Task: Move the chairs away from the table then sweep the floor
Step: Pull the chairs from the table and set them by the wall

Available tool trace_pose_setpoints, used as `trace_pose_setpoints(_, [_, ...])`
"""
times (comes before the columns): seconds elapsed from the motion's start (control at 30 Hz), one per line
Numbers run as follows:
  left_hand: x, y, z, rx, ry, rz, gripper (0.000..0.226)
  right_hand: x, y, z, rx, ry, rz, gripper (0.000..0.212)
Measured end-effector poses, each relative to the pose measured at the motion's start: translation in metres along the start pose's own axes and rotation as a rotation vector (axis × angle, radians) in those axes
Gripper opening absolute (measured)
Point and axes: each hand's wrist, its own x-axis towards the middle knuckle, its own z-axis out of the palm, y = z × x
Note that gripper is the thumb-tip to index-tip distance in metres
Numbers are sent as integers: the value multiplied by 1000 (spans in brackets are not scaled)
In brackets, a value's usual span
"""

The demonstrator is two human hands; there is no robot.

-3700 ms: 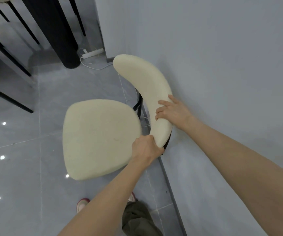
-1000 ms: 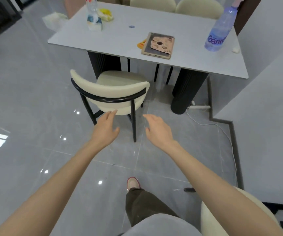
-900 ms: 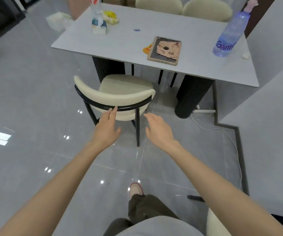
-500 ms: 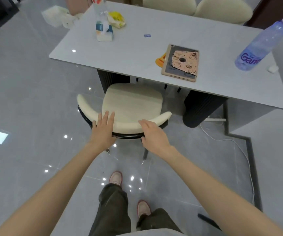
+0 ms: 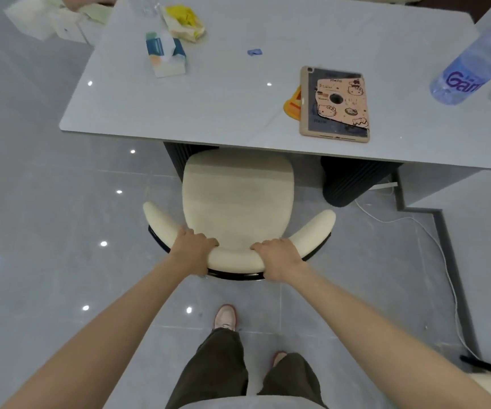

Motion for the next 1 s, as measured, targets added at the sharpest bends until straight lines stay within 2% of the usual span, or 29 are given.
trace_pose_setpoints(0.2, [2, -1, 4, 21, 36, 24, 60, 0, -3, 6, -52, 99, -2, 53])
trace_pose_setpoints(0.47, [-9, 11, 21, 51, 94, -49, 84, -13, -15, 16, -93, 168, 39, 42])
trace_pose_setpoints(0.73, [-66, 53, 53, 3, 112, -96, 69, -65, -32, 60, -111, 229, -27, 30])
trace_pose_setpoints(1.0, [-130, 109, 104, -68, 130, -176, 71, -120, -47, 117, -169, 234, -87, 38])
